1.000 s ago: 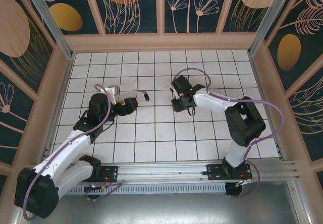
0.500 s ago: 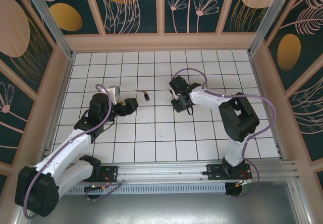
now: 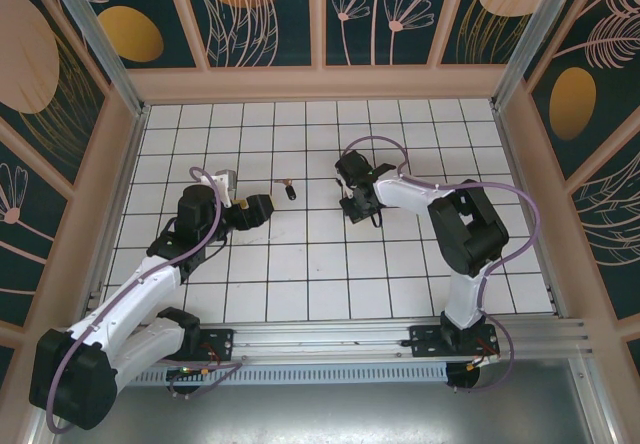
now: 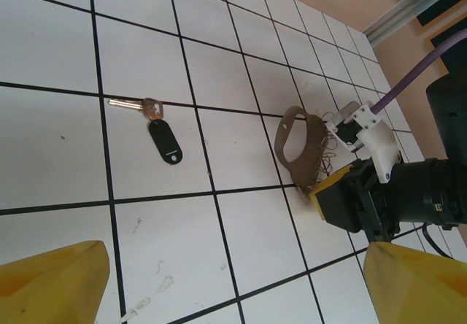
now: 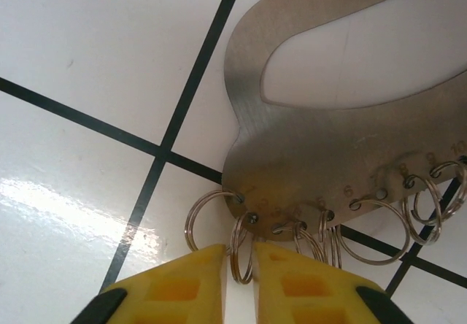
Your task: Put the keys on the keyring
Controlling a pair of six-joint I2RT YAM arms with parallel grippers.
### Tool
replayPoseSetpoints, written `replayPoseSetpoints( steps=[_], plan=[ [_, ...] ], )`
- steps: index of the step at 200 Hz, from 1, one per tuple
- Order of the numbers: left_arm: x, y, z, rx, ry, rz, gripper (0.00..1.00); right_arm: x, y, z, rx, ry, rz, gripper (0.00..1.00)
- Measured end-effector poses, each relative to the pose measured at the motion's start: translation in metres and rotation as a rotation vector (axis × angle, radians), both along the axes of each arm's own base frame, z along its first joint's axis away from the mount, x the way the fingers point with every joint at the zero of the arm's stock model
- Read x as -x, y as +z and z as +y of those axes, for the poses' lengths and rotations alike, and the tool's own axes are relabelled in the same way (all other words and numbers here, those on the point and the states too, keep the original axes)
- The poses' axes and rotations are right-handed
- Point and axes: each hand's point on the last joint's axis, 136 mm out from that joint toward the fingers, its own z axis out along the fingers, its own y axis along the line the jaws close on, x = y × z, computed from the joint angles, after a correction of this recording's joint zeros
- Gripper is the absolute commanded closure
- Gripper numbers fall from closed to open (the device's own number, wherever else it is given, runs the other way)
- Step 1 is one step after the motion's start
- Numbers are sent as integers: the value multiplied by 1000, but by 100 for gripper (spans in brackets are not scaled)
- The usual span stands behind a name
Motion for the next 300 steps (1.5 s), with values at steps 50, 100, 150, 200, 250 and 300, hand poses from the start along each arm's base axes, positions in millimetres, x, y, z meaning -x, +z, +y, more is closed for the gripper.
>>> replayPoseSetpoints(
  steps=[50,100,150,200,250,300],
  plan=[
    [1,-1,0,-2,0,4,12,-4,1,-4,19,-4,-18,100],
    [3,1,1,-2,0,5,15,-3,7,-7,16,7,-49,100],
    [11,18,-3,31,-41,-37,20,30,90,20,-173,211,-290,100],
    [26,63,-11,94,-117,-156,33,94,175,43,-525,457,-555,100],
    [48,114,-21,173,-227,-282,47,142,225,54,-791,646,-664,100],
    [78,153,-35,232,-359,-436,47,184,272,63,-1044,790,-737,100]
  ],
)
